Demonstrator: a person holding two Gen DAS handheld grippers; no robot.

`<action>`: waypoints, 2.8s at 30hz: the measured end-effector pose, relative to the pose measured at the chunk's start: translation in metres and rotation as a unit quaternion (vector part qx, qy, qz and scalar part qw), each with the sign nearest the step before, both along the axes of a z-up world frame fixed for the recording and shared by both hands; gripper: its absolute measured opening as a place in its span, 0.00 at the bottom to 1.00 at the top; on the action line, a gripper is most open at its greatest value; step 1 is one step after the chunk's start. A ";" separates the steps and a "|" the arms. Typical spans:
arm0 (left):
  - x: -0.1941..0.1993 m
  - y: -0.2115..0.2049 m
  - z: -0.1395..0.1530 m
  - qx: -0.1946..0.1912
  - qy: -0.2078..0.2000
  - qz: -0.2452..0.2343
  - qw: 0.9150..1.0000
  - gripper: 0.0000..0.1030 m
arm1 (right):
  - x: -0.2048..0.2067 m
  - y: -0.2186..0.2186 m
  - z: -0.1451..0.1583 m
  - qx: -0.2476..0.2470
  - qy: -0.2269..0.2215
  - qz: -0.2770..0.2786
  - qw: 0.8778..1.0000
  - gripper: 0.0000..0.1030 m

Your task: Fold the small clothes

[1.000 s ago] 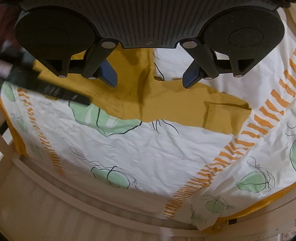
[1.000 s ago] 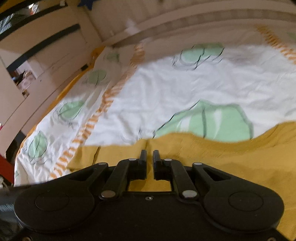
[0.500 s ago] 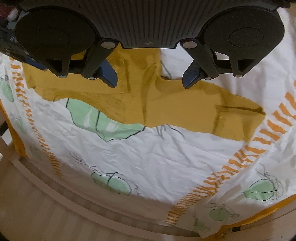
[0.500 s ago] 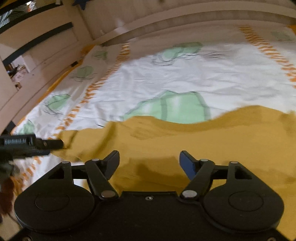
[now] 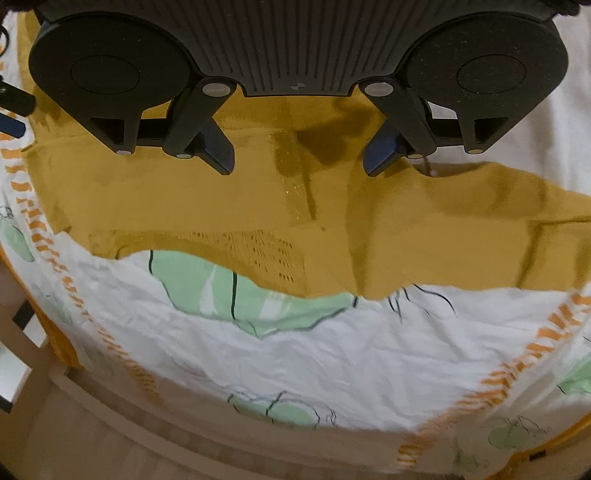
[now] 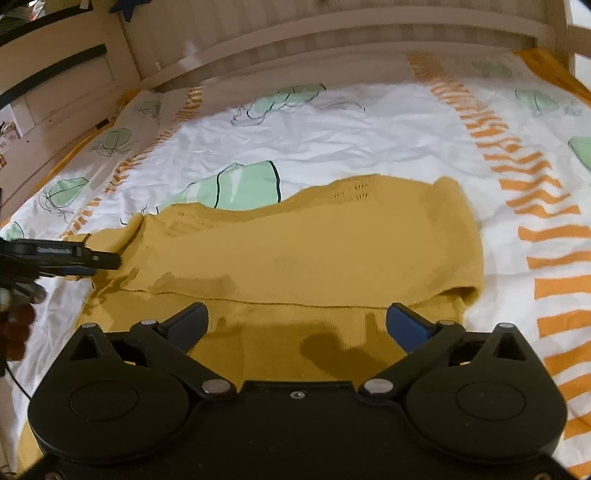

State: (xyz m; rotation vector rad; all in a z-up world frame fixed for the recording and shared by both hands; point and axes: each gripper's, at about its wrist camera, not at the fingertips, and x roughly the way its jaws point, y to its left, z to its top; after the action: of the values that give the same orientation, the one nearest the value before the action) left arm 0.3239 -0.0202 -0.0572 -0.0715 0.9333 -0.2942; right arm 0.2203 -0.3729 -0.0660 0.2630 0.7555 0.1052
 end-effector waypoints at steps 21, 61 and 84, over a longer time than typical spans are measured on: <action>0.014 -0.007 -0.014 -0.040 -0.006 0.007 0.999 0.05 | -0.001 -0.012 -0.011 0.059 0.054 0.005 0.997 0.99; 0.034 0.151 0.025 0.100 -0.079 0.177 0.976 0.33 | 0.008 0.004 -0.011 0.088 0.044 -0.008 0.995 1.00; 0.057 0.132 -0.020 0.172 -0.083 0.100 0.976 0.17 | 0.014 0.015 -0.025 0.117 0.078 0.020 0.990 1.00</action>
State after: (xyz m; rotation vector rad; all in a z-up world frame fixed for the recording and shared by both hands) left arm 0.3807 0.1118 -0.0770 0.1743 0.7924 0.0510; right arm 0.2348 -0.3581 -0.0907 0.4838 0.9061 0.2138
